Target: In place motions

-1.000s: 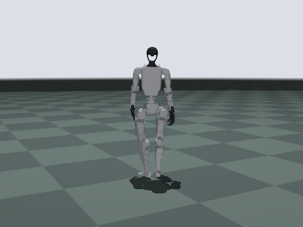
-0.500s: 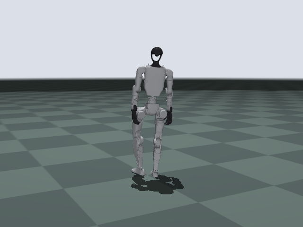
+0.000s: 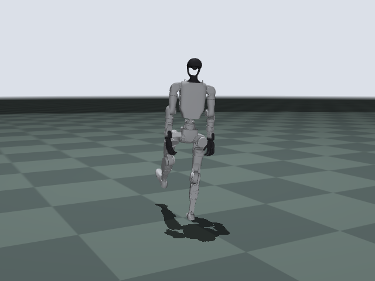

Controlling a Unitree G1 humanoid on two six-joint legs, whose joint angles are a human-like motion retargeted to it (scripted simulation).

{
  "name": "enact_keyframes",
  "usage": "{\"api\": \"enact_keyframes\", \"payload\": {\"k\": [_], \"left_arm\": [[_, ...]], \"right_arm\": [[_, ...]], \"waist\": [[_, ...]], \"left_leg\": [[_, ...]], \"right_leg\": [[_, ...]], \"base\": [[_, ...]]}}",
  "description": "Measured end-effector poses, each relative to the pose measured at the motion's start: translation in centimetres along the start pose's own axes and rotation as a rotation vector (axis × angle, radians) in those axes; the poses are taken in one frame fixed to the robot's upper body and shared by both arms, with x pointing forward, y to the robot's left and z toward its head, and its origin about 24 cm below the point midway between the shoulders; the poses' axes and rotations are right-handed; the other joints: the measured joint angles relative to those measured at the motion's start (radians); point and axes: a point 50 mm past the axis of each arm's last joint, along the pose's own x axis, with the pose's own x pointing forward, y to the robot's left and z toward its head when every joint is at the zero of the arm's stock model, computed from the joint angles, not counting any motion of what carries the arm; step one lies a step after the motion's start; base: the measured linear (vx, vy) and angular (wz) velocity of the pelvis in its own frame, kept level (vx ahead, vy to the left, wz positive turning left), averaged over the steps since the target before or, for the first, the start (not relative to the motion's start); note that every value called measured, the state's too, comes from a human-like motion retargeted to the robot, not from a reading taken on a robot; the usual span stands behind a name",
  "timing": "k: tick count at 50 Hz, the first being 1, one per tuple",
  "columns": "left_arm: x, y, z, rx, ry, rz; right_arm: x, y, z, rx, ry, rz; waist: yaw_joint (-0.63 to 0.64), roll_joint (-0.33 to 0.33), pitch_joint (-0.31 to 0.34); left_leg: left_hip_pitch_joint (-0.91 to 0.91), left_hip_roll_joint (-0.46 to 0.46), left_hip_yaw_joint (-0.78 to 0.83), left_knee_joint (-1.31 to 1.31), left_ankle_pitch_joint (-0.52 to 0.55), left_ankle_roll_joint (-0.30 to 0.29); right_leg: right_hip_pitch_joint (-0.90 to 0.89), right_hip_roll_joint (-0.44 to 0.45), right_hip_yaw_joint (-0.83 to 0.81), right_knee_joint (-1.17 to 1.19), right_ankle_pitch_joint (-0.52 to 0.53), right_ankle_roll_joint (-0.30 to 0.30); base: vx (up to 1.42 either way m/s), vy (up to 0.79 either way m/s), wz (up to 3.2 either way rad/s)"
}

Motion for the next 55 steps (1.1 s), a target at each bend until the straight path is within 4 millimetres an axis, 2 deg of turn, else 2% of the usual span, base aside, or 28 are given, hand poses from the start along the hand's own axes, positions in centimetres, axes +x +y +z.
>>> {"api": "enact_keyframes", "payload": {"k": [7, 12, 15, 17, 18, 21, 25, 28, 32, 38, 43, 48, 55], "left_arm": [[-0.1, 0.6, 0.0, -0.035, -0.010, 0.022], [-0.3, 0.8, 1.2, -0.031, -0.050, 0.053], [-0.3, 0.9, 1.5, -0.038, -0.074, 0.063], [-0.3, 0.7, 1.4, -0.045, -0.071, 0.057], [-0.3, 0.6, 1.6, -0.042, -0.066, 0.049], [-0.6, 0.3, 3.3, -0.016, -0.088, 0.039], [-1.6, 0.0, 7.2, 0.095, -0.188, 0.052], [-1.8, -0.5, 7.9, 0.118, -0.217, 0.036], [-1.5, -1.1, 7.5, 0.068, -0.234, 0.004], [-1.0, -0.6, 4.9, 0.072, -0.110, -0.007], [-0.7, 0.1, 2.8, 0.077, -0.027, 0.002], [-0.5, 0.3, 1.6, 0.041, -0.005, -0.005], [-0.4, 0.5, 1.1, 0.041, 0.009, 0.007]], "right_arm": [[0.2, 0.6, -3.7, 0.033, 0.119, 0.008], [0.1, 1.1, -6.8, 0.130, 0.209, 0.015], [-0.1, 1.3, -8.6, 0.167, 0.277, 0.018], [-0.4, 1.3, -9.4, 0.171, 0.323, 0.011], [-0.4, 1.2, -9.6, 0.175, 0.340, 0.006], [-0.4, 1.0, -8.8, 0.204, 0.322, -0.014], [-0.1, 0.9, -7.7, 0.273, 0.233, 0.008], [0.0, 0.9, -6.9, 0.211, 0.234, 0.027], [0.1, 0.4, -4.1, 0.080, 0.171, -0.005], [0.0, 0.5, 1.0, -0.010, -0.032, 0.033], [-0.3, 0.8, 3.2, -0.030, -0.124, 0.061], [-0.3, 0.6, 3.1, -0.072, -0.113, 0.054], [0.0, 0.3, -0.2, -0.036, 0.021, 0.051]], "waist": [[-0.070, 0.043, -0.086], [-0.120, 0.071, -0.167], [-0.130, 0.099, -0.219], [-0.161, 0.131, -0.248], [-0.210, 0.144, -0.267], [-0.239, 0.143, -0.265], [-0.185, 0.114, -0.225], [-0.140, 0.105, -0.241], [-0.138, 0.113, -0.248], [-0.162, 0.118, -0.249], [-0.149, 0.105, -0.257], [-0.150, 0.096, -0.256], [-0.144, 0.074, -0.256]], "left_leg": [[0.240, 0.046, -0.022, 0.135, 0.032, -0.043], [0.448, 0.049, -0.059, 0.259, 0.072, -0.052], [0.585, 0.090, 0.092, 0.180, -0.074, -0.076], [0.599, 0.092, 0.151, 0.075, -0.039, -0.051], [0.580, 0.074, 0.045, 0.053, -0.018, -0.058], [0.544, 0.064, 0.049, 0.040, 0.008, -0.063], [0.562, 0.050, 0.043, 0.052, 0.001, -0.052], [0.570, 0.040, 0.065, 0.047, -0.005, -0.044], [0.573, 0.044, 0.081, 0.037, -0.005, -0.042], [0.578, 0.044, 0.090, 0.026, -0.004, -0.038], [0.584, 0.040, 0.097, 0.024, -0.008, -0.035], [0.588, 0.038, 0.098, 0.024, -0.012, -0.030], [0.592, 0.026, 0.090, 0.024, -0.012, -0.023]], "right_leg": [[-0.045, 0.030, -0.021, -0.028, -0.005, 0.022], [-0.099, 0.029, -0.065, -0.054, -0.001, 0.037], [-0.131, 0.046, -0.073, -0.063, -0.002, 0.043], [-0.142, 0.066, -0.087, -0.072, -0.006, 0.049], [-0.152, 0.060, -0.126, -0.078, -0.010, 0.054], [-0.169, 0.045, -0.143, -0.080, -0.010, 0.058], [-0.140, 0.025, -0.163, -0.087, -0.001, 0.061], [-0.145, 0.021, -0.139, -0.085, 0.005, 0.059], [-0.152, 0.025, -0.122, -0.085, 0.010, 0.062], [-0.152, 0.030, -0.112, -0.089, 0.014, 0.062], [-0.152, 0.026, -0.105, -0.088, 0.016, 0.065], [-0.150, 0.025, -0.101, -0.087, 0.017, 0.071], [-0.145, 0.016, -0.103, -0.088, 0.019, 0.078]], "base": [[0.06, -0.01, 0.26], [0.09, 0.02, 0.51], [0.17, 0.03, 0.15], [0.15, -0.01, 0.62], [0.03, 0.02, 1.19], [-0.11, 0.07, 0.50], [0.03, 0.08, 0.09], [0.10, 0.07, -0.42], [0.02, 0.05, -0.29], [0.00, 0.00, 0.00], [0.01, 0.00, -0.03], [0.00, 0.00, 0.00], [0.00, 0.01, 0.01]]}}
